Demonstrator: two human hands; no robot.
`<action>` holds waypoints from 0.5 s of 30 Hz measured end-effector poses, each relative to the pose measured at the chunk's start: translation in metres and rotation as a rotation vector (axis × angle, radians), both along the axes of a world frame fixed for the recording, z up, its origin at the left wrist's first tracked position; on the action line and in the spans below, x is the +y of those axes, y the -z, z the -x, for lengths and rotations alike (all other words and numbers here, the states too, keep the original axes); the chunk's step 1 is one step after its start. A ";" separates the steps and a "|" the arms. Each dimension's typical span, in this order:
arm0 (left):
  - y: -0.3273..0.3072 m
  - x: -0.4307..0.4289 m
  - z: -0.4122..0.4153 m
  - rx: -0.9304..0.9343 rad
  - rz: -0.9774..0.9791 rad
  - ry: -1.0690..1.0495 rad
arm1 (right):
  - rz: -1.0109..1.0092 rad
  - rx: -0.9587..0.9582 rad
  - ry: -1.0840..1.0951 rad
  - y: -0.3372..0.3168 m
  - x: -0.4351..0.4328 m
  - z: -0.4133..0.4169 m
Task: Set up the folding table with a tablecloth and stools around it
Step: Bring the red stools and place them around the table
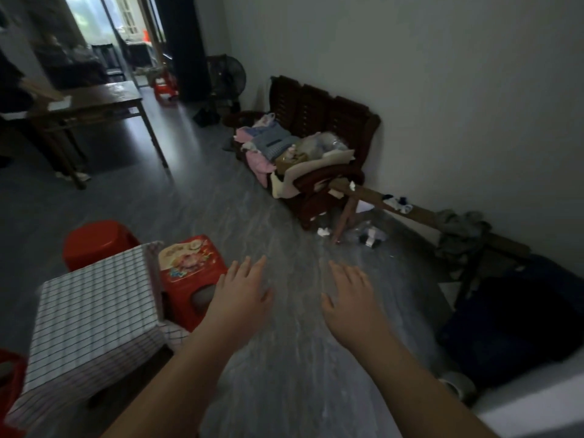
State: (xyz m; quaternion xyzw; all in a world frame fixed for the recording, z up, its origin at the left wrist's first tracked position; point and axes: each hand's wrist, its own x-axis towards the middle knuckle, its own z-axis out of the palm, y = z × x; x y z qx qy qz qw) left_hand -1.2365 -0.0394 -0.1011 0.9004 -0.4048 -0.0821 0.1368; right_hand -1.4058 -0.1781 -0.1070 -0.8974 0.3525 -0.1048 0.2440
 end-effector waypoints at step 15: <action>0.015 -0.175 -0.176 0.069 0.016 0.121 | 0.019 0.058 0.126 0.000 -0.147 -0.164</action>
